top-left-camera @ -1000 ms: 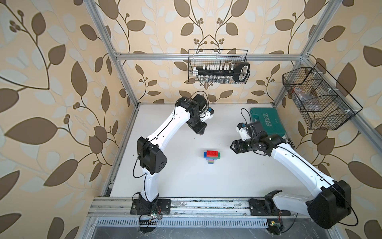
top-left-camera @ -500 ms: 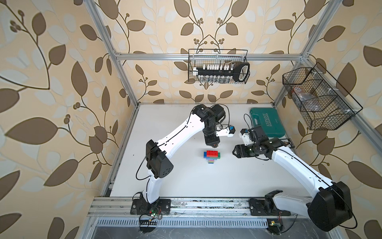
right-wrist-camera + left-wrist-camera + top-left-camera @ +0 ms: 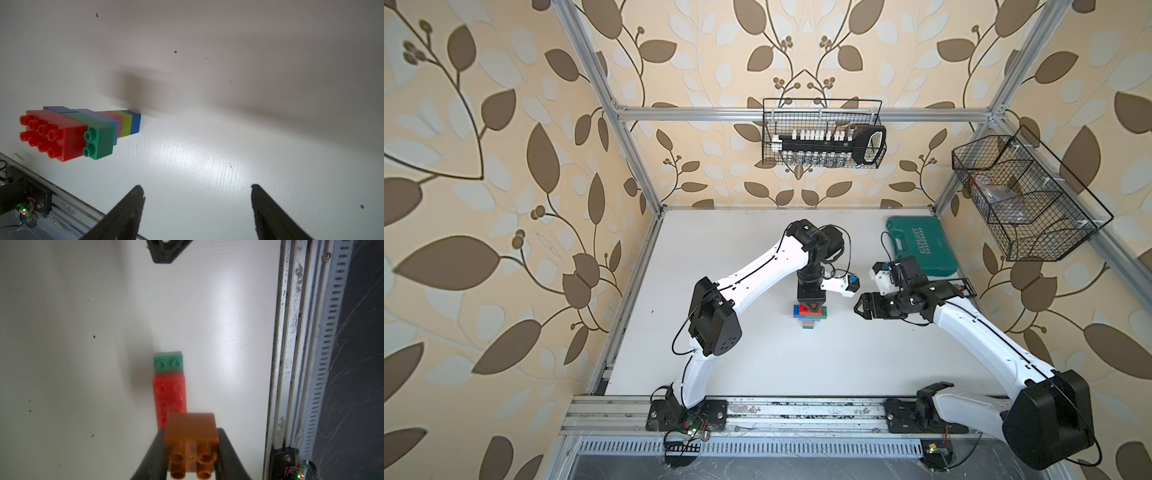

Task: Assemble a spoon with lego
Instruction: Assemble the lego brick with the lego brick.

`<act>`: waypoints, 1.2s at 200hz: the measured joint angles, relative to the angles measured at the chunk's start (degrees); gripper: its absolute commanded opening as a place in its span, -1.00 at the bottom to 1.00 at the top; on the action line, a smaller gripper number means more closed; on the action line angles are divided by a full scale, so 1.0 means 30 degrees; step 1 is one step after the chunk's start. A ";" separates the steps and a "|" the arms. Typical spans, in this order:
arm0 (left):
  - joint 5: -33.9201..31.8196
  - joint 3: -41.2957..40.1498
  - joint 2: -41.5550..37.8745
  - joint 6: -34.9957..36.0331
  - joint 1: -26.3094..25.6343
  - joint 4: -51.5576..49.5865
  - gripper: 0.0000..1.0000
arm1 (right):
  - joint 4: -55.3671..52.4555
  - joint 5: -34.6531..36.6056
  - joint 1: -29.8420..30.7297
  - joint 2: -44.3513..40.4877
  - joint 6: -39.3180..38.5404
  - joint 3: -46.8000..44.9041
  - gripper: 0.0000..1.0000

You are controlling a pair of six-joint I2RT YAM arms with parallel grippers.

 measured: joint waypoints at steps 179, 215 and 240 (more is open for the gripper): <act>-0.2011 0.0510 0.1392 0.0262 0.0000 -0.0124 -1.00 | -0.0393 -0.0131 -0.0124 0.0007 -0.0444 0.0000 0.61; -0.2004 0.0444 0.1428 0.0131 0.0000 -0.0080 -1.00 | -0.0401 -0.0131 -0.0124 0.0007 -0.0495 0.0000 0.61; -0.1996 0.0372 0.1464 -0.0022 0.0000 0.0007 -1.00 | -0.0401 -0.0160 -0.0124 0.0022 -0.0510 0.0000 0.61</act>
